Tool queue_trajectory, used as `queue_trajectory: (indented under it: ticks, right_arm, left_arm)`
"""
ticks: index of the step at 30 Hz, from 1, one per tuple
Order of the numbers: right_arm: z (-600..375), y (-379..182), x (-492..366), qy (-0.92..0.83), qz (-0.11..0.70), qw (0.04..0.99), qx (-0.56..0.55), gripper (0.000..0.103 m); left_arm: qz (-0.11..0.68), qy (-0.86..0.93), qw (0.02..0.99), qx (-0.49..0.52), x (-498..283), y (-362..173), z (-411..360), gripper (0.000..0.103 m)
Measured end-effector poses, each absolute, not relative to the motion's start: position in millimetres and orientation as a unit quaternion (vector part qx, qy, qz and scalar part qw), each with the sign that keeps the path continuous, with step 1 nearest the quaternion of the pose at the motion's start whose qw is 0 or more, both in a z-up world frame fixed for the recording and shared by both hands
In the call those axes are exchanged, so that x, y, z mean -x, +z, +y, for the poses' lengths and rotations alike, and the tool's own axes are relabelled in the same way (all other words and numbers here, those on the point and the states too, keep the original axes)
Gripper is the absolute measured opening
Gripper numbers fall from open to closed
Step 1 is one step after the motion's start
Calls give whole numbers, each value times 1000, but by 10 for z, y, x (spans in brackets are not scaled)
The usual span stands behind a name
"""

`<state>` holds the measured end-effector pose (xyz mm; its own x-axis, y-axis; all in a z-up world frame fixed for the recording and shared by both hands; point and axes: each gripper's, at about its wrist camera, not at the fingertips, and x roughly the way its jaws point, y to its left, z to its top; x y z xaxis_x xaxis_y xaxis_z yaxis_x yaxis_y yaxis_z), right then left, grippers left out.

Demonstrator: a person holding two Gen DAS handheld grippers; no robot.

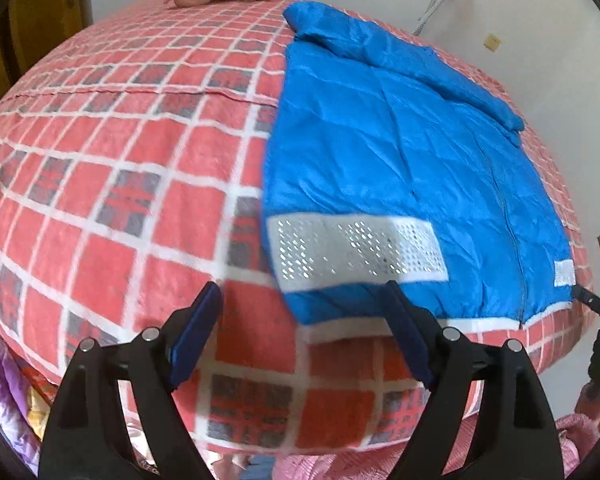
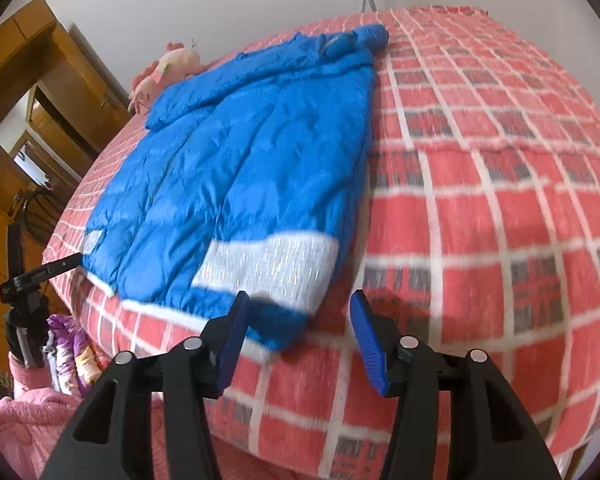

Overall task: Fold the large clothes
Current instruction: 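Grasp the hem with the white reflective band using both tools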

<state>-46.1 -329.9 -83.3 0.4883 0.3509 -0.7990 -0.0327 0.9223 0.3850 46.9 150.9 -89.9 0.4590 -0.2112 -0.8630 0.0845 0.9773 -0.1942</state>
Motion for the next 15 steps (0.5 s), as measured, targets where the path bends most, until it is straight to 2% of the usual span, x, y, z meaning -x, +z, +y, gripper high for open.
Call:
queue_trajectory:
  ticks: [8,11,13,15]
  right_arm:
    - [-3254,-937,468,139,491,839,-191,53]
    - [-3221,-950,412,148,490,837,-195,53]
    - [-3197,-953,372,159,491,833,-201,48]
    - [-3169,-971,331,176,493,826,-209,44]
  left_arm:
    - [510,-99,853,61,-485,-944,1367,81]
    - [508,-116,851,64,-474,-940,1301,71]
    - [507,-126,850,66,-462,-937,1275,66]
    - [504,-129,851,67,-467,-951,1267,65]
